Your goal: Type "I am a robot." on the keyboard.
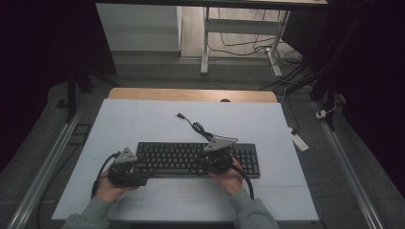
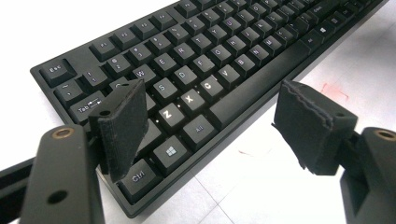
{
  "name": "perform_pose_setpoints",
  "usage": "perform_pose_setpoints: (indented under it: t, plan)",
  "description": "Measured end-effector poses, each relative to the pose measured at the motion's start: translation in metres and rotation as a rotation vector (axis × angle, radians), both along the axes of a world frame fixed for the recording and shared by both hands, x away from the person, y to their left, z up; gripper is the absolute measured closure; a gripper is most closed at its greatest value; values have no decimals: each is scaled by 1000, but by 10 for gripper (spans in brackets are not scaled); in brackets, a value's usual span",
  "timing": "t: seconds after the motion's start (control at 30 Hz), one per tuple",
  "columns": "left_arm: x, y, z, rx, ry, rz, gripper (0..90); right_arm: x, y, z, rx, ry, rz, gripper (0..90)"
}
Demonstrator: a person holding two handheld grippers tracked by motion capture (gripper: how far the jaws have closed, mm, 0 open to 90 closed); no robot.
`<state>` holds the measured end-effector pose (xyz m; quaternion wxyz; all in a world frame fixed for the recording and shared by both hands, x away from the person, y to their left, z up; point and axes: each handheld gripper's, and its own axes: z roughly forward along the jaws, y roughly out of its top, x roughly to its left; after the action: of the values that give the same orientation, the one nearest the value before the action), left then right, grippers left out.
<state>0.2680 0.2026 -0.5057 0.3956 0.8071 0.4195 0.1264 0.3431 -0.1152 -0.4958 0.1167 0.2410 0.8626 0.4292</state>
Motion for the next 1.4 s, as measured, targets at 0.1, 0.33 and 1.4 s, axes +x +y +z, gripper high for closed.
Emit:
perform_pose_setpoints:
  t: [0.1, 0.33, 1.4]
  plan:
    - [0, 1, 0, -8, 2, 3, 260, -2, -7, 2, 15, -17, -3, 563]
    - [0, 3, 1, -14, -3, 8, 253, -9, -22, 3, 34, -47, -6, 425]
    - [-22, 15, 0, -9, -24, 16, 200, -56, -155, -2, 38, -107, -180, 311]
